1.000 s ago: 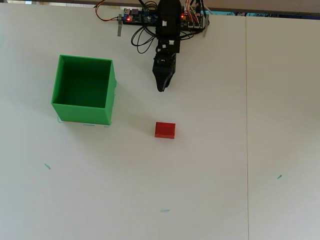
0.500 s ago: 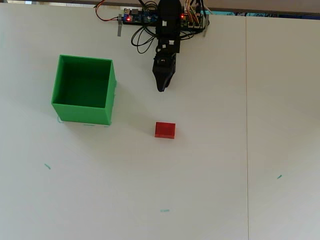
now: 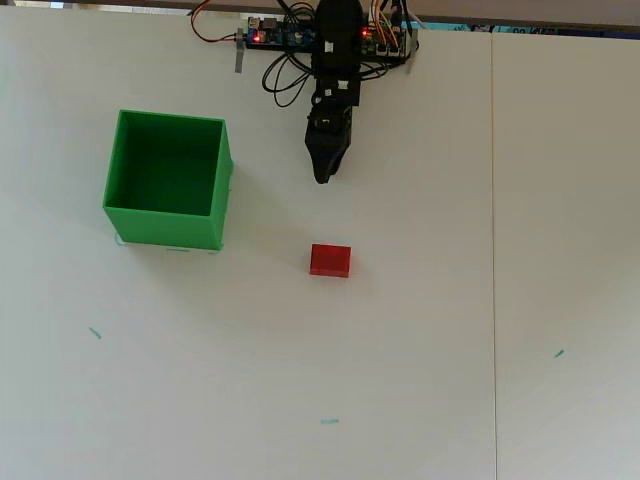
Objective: Grasp a red block and put it in the green bin.
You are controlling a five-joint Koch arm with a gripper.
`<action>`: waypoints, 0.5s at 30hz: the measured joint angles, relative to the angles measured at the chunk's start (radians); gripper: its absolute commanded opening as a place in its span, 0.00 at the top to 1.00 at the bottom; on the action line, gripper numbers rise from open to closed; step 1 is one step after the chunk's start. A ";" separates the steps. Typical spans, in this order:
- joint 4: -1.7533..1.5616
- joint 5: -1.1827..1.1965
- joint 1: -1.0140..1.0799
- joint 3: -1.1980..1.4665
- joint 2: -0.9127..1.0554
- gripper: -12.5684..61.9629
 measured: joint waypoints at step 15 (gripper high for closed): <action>0.000 0.000 -0.002 -0.008 0.000 0.43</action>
